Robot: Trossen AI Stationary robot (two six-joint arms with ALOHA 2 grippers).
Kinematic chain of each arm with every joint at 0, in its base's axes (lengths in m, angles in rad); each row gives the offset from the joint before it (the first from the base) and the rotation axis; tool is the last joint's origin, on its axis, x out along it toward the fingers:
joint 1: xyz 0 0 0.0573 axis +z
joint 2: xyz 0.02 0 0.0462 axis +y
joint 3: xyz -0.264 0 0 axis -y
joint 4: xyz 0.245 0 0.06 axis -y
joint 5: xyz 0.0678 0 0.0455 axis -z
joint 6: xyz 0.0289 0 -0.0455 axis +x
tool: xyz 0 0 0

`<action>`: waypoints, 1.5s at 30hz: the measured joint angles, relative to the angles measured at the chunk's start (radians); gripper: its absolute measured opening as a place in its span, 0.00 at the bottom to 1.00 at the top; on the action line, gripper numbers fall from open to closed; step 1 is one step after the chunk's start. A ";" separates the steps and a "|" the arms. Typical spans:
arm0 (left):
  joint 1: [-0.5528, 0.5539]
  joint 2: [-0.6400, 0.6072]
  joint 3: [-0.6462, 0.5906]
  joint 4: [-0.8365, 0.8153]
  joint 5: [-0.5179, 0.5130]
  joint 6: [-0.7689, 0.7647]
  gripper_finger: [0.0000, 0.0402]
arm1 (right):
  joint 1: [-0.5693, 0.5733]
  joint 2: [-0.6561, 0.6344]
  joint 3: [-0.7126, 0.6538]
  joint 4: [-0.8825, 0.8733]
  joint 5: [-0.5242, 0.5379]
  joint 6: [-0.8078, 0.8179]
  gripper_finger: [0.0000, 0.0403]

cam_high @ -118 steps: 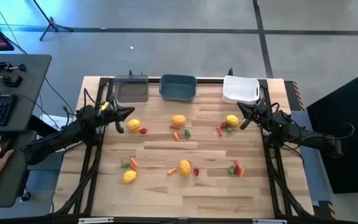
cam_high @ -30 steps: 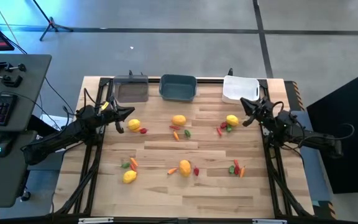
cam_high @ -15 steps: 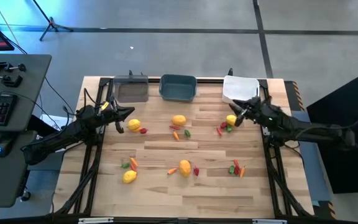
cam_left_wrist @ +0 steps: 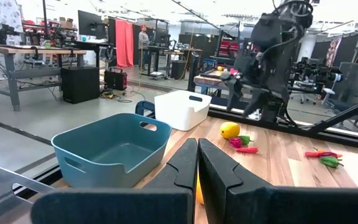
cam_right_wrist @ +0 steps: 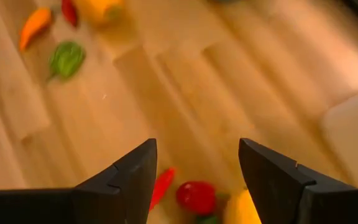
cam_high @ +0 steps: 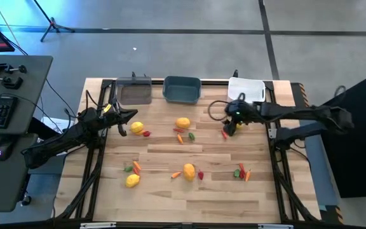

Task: Sort produce into baskets
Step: Put the red chili pepper into the white bin

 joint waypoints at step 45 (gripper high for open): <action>0.000 0.000 0.000 0.000 0.000 0.000 0.00 | 0.032 0.510 0.242 -0.324 -0.008 -0.693 0.19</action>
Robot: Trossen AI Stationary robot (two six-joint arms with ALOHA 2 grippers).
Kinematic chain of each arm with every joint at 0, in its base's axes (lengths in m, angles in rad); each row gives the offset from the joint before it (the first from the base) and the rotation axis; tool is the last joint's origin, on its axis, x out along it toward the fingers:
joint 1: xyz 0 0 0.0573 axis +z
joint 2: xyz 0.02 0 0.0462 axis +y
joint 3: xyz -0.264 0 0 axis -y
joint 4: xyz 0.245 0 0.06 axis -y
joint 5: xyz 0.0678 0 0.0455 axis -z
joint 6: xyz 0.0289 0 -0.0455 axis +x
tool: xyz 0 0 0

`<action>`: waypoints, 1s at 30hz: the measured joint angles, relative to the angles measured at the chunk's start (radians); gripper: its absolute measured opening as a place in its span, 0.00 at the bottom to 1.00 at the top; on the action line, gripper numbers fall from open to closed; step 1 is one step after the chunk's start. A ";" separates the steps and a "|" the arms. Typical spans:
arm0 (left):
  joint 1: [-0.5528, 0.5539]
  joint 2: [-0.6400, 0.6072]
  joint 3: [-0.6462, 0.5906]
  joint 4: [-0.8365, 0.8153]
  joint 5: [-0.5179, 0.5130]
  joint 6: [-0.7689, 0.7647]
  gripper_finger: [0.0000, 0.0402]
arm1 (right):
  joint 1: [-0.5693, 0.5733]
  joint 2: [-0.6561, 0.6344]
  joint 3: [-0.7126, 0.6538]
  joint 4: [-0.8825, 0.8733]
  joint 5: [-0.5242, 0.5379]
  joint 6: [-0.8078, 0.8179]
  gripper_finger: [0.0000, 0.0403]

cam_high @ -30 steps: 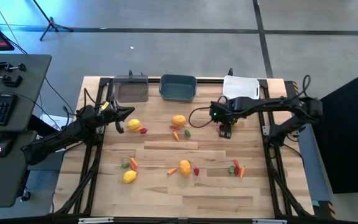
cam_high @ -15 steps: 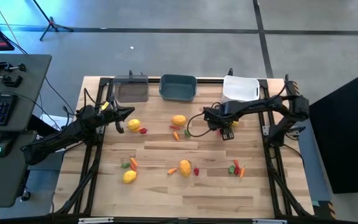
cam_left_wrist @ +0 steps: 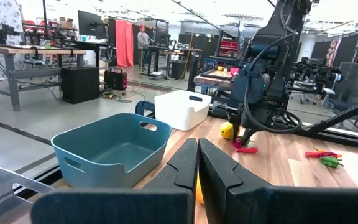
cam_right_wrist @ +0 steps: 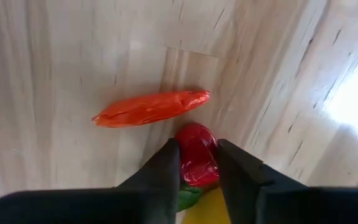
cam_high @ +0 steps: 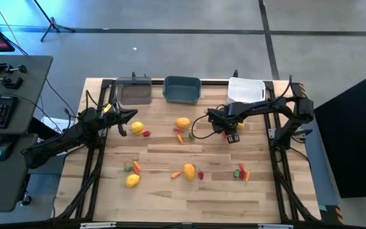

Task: Sort produce into baskets
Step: Put the red chili pepper into the white bin

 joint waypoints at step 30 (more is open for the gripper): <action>0.000 0.000 0.000 0.000 0.000 0.000 0.00 | -0.589 -0.210 0.141 0.035 0.122 0.562 0.09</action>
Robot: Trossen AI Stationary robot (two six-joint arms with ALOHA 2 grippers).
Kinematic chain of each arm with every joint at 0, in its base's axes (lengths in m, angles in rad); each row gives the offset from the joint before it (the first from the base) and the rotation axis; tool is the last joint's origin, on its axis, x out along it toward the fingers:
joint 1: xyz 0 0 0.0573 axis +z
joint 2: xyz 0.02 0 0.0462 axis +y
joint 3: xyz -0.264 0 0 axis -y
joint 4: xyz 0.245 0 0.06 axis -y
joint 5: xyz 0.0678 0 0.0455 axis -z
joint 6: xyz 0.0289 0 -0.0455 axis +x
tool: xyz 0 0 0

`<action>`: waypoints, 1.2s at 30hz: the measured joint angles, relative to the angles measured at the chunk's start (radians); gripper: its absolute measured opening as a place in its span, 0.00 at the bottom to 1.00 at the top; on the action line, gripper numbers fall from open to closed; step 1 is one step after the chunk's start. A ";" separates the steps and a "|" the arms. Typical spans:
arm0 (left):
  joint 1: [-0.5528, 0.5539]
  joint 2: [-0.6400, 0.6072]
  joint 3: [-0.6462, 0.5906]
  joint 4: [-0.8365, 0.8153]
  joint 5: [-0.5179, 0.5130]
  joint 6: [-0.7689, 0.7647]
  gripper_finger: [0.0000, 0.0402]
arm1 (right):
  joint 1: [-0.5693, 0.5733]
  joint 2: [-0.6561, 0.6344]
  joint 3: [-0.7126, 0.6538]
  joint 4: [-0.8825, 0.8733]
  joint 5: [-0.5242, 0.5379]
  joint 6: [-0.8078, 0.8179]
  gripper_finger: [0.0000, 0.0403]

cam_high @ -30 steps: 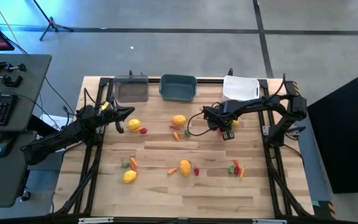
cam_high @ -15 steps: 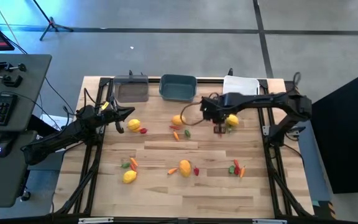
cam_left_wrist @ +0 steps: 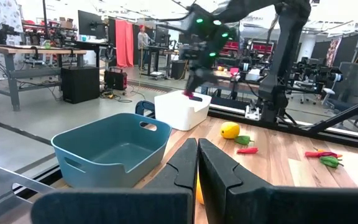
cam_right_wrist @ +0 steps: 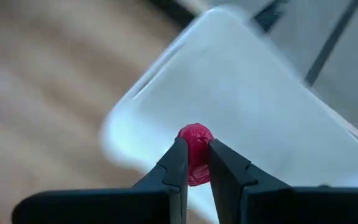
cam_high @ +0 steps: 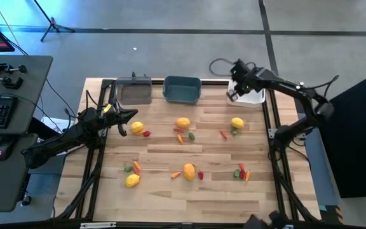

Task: Sort produce into baskets
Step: Put the red chili pepper into the white bin, then put the green chili pepper into the white bin

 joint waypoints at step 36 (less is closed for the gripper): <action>0.000 0.000 0.000 0.000 0.000 0.000 0.00 | 0.210 0.043 0.172 -0.299 -0.016 0.081 0.56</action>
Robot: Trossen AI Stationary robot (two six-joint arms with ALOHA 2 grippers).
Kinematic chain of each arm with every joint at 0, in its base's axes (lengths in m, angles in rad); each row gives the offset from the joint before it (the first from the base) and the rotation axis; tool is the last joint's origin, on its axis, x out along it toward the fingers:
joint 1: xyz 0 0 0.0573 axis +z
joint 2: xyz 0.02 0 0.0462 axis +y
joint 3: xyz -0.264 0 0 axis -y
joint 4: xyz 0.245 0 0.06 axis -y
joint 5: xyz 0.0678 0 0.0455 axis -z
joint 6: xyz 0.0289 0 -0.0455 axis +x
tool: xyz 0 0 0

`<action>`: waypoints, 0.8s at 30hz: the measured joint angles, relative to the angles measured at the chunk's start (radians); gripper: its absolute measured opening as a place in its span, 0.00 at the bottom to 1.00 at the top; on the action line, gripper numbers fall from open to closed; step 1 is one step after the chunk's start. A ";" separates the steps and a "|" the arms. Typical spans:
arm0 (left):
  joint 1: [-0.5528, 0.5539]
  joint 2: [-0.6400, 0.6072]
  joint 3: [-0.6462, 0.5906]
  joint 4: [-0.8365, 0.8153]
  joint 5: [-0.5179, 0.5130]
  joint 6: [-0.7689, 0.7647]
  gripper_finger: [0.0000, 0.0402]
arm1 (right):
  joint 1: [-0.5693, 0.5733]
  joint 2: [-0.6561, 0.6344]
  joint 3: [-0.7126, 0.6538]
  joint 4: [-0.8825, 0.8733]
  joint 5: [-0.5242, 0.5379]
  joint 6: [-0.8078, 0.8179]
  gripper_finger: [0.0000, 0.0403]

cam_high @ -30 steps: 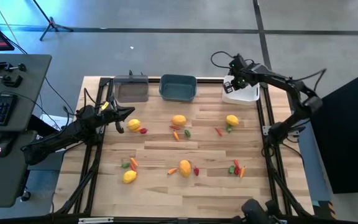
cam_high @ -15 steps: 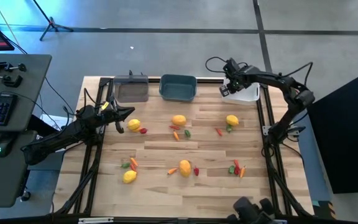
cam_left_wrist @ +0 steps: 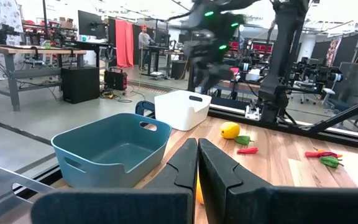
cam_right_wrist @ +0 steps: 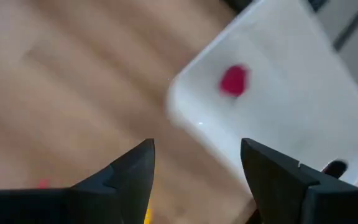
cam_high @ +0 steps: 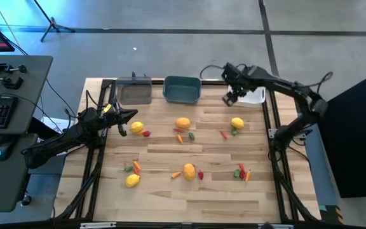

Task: Sort produce into baskets
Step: Put the green chili pepper into the white bin

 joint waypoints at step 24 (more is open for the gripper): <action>0.000 0.000 0.000 0.000 0.000 0.000 0.00 | 0.903 -0.093 -0.237 0.161 -0.343 0.781 0.57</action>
